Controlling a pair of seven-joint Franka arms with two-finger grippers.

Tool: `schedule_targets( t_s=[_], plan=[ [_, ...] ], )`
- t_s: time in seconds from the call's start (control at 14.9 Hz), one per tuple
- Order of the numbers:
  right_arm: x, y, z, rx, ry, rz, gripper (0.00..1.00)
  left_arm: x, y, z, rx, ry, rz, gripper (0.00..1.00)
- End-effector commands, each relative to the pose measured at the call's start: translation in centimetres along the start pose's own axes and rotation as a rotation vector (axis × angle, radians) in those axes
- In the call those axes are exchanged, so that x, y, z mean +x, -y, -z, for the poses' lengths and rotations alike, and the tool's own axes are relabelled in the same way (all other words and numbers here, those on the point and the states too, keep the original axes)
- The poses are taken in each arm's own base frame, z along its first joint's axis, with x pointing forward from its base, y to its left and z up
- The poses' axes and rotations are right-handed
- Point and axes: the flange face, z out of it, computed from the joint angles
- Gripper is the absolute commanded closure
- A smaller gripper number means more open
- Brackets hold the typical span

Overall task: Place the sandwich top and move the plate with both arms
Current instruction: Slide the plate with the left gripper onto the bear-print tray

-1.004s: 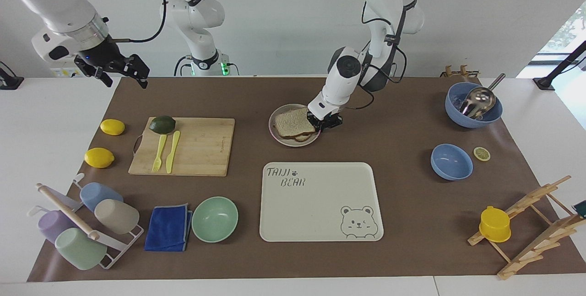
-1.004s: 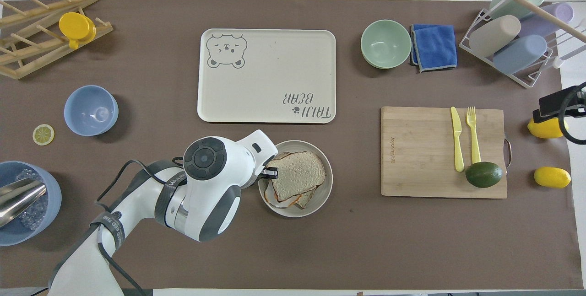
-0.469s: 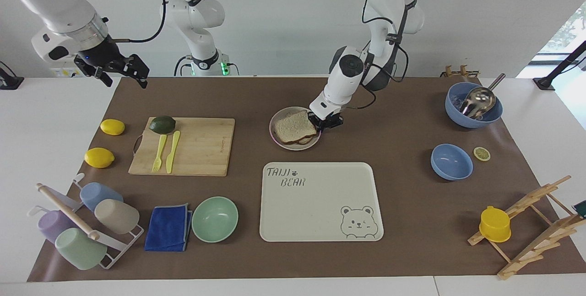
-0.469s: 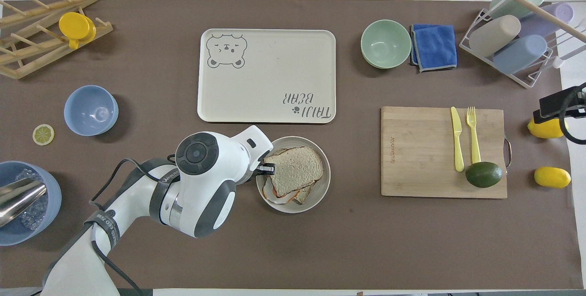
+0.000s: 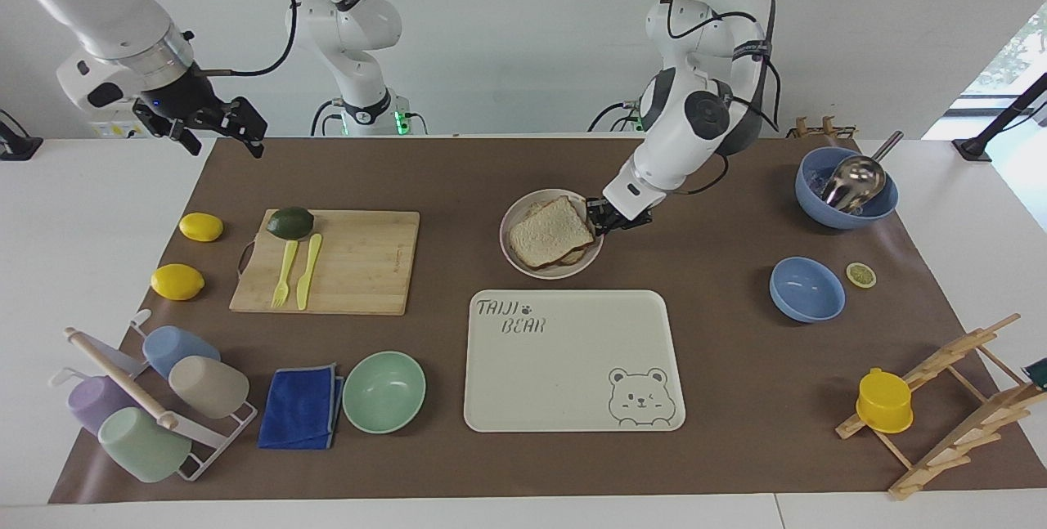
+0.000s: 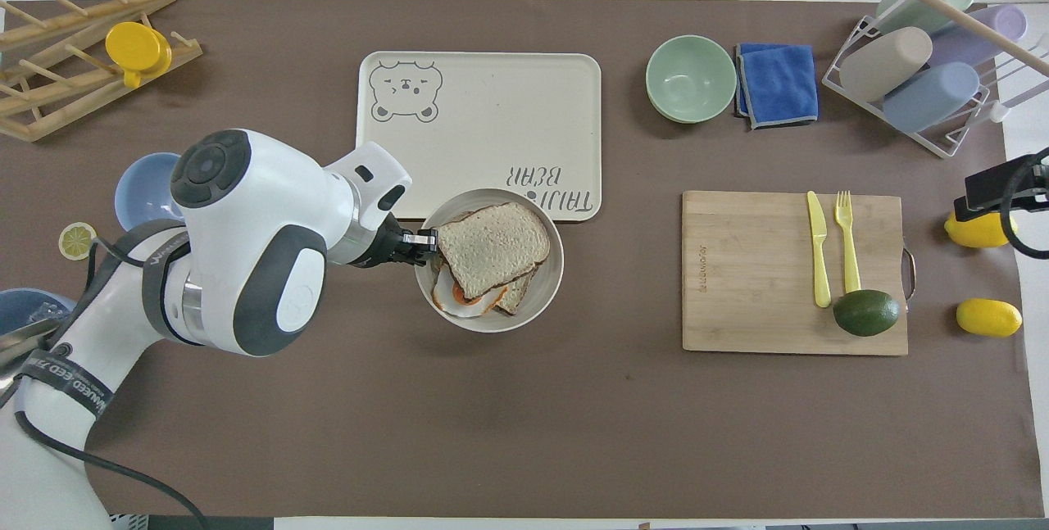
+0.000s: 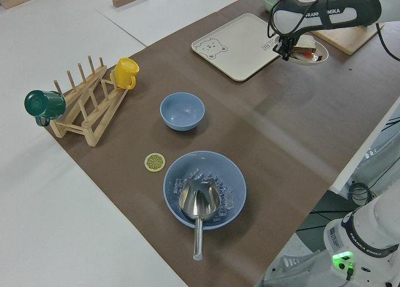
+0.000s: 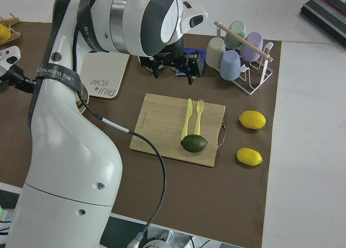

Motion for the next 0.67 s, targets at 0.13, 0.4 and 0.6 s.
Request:
schedule_targets(
  t_s=[0.13,0.4,0.6],
  plan=[
    [-0.5,-0.3,0.1,-0.001,0.009,0.017,0.00,5.5,1.3,3.7,-0.068,-0.041,0.043,1.00],
    [-0.5,-0.3,0.1,-0.001,0.009,0.017,0.00,10.4,1.0,2.4,-0.093,-0.059,0.054,1.00],
    [-0.5,-0.3,0.1,-0.001,0.009,0.017,0.00,13.5,1.9,-1.1,-0.100,-0.066,0.080,1.00]
  ],
)
